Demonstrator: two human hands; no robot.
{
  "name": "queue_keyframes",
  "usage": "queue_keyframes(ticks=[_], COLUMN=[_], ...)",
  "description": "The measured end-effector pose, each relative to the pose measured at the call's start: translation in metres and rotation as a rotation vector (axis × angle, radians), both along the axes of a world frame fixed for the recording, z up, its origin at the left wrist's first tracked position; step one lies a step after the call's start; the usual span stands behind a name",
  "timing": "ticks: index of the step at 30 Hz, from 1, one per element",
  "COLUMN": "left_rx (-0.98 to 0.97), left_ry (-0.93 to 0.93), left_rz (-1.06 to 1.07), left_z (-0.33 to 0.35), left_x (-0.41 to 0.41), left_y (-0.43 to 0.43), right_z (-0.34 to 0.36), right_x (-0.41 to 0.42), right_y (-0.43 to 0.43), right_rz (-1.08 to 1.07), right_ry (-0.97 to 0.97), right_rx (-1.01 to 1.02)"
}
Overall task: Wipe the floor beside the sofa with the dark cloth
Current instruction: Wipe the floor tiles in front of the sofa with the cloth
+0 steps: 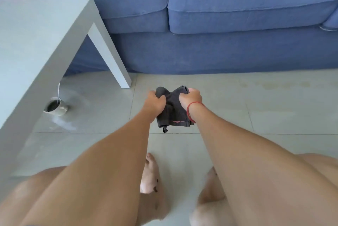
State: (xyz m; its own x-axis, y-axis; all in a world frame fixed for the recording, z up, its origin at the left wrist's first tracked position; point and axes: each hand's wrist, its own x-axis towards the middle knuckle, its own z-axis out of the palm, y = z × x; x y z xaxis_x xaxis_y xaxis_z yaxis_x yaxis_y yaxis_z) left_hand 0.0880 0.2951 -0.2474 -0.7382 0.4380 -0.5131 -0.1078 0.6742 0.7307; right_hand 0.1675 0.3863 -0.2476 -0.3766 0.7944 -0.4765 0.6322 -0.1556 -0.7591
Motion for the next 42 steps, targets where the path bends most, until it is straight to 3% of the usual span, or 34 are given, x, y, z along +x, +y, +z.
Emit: queue_keyframes(ticks=[6, 17, 19, 23, 28, 32, 37, 42], left_rx=[-0.126, -0.155, -0.180, -0.312, -0.407, -0.417, -0.422, -0.429], left_ry=[-0.041, -0.199, -0.117, 0.301, 0.522, 0.636, 0.652, 0.688], left_rz=[-0.090, -0.070, -0.043, -0.053, -0.072, -0.088, -0.022, -0.015], left_z=[-0.088, -0.195, -0.201, -0.208, -0.228, -0.252, -0.281, -0.285], left_x=[-0.012, -0.030, -0.036, -0.058, -0.096, -0.121, -0.127, -0.123], left_y=[0.019, 0.050, 0.050, 0.034, 0.030, 0.041, 0.038, 0.036], right_z=[-0.080, -0.179, -0.189, -0.205, -0.240, -0.265, -0.278, -0.280], right_x=[-0.009, -0.022, -0.026, -0.026, -0.032, -0.034, -0.042, -0.064], right_y=[0.023, 0.057, 0.058, 0.045, 0.033, 0.033, 0.028, 0.032], right_rz=[-0.007, -0.022, 0.031, 0.376, 0.651, 0.666, 0.534, 0.454], right_ry=[-0.098, -0.194, -0.301, -0.431, -0.434, -0.439, -0.461, -0.474], right_rx=[-0.011, 0.067, 0.160, 0.477, 0.498, 0.599, 0.739, 0.745])
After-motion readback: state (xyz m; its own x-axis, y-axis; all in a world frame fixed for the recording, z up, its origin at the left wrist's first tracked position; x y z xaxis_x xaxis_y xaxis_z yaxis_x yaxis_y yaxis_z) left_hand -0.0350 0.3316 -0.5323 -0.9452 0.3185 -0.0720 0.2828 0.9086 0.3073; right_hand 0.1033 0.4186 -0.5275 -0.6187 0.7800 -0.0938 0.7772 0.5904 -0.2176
